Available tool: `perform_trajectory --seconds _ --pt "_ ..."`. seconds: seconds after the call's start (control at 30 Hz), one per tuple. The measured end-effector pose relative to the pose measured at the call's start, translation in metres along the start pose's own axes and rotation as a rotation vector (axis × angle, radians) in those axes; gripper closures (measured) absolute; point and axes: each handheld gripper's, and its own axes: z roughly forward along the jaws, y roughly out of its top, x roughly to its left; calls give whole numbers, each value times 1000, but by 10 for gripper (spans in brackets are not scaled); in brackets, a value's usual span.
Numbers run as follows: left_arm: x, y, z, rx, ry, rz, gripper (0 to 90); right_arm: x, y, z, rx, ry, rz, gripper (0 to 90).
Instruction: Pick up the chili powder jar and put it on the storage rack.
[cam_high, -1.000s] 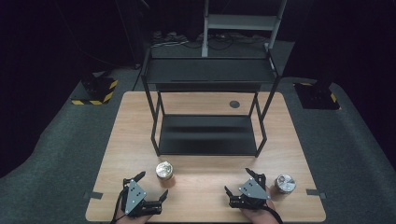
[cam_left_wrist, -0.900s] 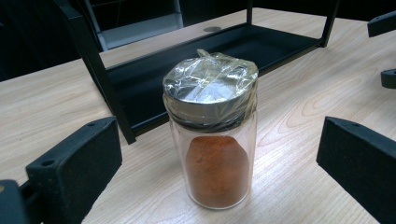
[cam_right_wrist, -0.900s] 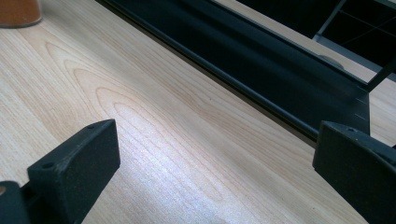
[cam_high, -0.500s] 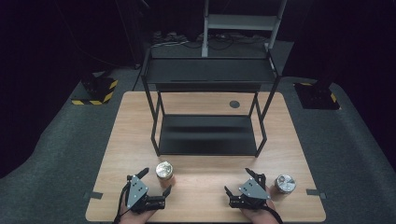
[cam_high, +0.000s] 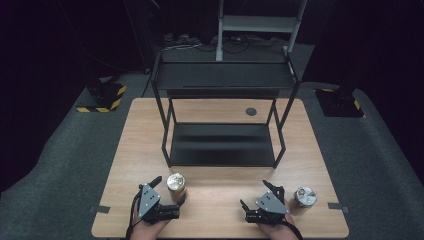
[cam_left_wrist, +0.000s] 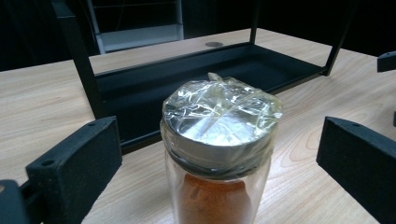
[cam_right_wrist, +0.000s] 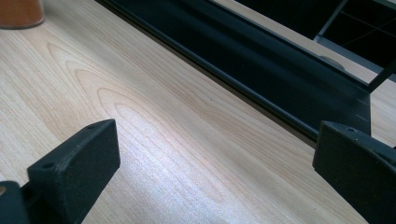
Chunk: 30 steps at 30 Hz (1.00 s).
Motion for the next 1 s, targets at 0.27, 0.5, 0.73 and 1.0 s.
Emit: perform_trajectory --seconds 0.27,0.5,0.73,1.0 --pt "7 -6 6 -14 -25 -29 86 0 0 0 1 1 -2 0" --pt "8 -7 8 -19 -29 -3 216 0 0 0 0 0 -1 0" --pt "9 -9 11 -18 -35 16 307 0 0 0 0 -1 -1 0" --pt "11 -10 10 -29 -43 4 322 -1 0 0 2 2 3 0"
